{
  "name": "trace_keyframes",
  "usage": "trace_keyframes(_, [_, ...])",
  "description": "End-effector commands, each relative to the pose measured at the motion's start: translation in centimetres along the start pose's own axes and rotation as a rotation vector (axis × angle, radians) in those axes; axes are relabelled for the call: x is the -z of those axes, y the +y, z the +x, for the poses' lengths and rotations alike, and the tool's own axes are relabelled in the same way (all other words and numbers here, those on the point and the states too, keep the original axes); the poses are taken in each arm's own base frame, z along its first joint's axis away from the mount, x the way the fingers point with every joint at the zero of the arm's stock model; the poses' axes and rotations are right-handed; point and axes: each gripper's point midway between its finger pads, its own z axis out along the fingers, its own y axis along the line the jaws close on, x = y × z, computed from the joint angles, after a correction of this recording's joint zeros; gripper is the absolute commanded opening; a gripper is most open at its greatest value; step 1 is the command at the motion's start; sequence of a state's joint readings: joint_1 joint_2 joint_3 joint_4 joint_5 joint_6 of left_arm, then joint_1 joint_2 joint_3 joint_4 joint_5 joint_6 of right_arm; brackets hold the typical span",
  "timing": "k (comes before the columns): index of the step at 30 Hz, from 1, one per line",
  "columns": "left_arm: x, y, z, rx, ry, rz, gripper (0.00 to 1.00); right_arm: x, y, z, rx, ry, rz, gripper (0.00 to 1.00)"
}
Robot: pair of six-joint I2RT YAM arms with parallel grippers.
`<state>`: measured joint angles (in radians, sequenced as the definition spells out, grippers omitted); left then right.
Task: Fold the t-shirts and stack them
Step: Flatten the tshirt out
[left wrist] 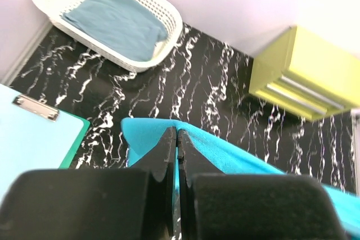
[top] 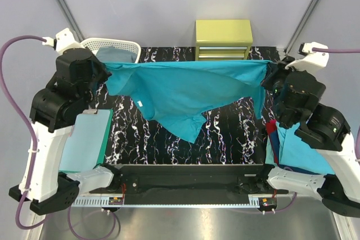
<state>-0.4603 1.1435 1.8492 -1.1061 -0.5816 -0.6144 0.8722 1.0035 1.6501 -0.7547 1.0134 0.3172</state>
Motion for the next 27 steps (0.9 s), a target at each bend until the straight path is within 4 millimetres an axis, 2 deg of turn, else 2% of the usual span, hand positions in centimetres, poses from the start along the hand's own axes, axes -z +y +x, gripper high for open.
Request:
trace_keyframes(1, [1.6,1.8,-3.2,0.066,-0.109,-0.059,0.00,1.0,-2.7,-1.6,-0.027,-0.039,0.067,0.00])
trace_keyframes(2, [1.8,1.9,-3.3,0.075,-0.115,-0.057,0.00,1.5,-3.4,-1.9,-0.051,-0.052,0.058,0.00])
trace_keyframes(5, [1.8,1.8,-3.3,0.082,-0.113,-0.055,0.00,1.7,-3.8,-1.9,-0.028,-0.049,0.055,0.00])
trace_keyframes(7, [1.8,1.9,-3.2,0.083,-0.113,-0.056,0.00,2.0,-4.4,-1.7,-0.031,-0.047,0.067,0.00])
trace_keyframes(10, [1.4,1.7,-2.9,0.074,-0.102,-0.059,0.00,1.9,-4.3,-0.7,-0.012,-0.027,0.050,0.00])
trace_keyframes(12, [0.5,1.2,-2.1,0.055,-0.071,-0.058,0.00,1.5,-3.7,1.1,0.018,0.010,0.037,0.00])
trace_keyframes(15, [-1.3,0.5,0.1,0.036,-0.009,-0.056,0.00,0.7,-2.3,4.2,0.039,0.077,0.017,0.00])
trace_keyframes(16, [-2.1,0.5,1.6,0.018,0.024,-0.063,0.00,0.4,-1.8,5.2,0.049,0.096,0.018,0.00])
trace_keyframes(17, [-2.6,0.2,1.8,0.024,0.020,-0.054,0.00,0.1,-1.4,6.7,0.067,0.125,0.012,0.00])
trace_keyframes(18, [-3.1,0.1,2.4,0.020,0.026,-0.055,0.00,-0.1,-1.1,7.3,0.060,0.135,0.012,0.00])
trace_keyframes(19, [-3.8,0.2,3.4,0.012,0.038,-0.060,0.00,-0.5,-0.8,8.6,0.084,0.157,0.016,0.00])
trace_keyframes(22, [-4.6,0.3,4.5,0.003,0.049,-0.064,0.00,-1.1,-0.1,9.9,0.104,0.180,0.014,0.00])
trace_keyframes(27, [-5.4,0.3,5.6,-0.018,0.069,-0.067,0.00,-1.6,0.5,10.4,0.125,0.182,0.011,0.00])
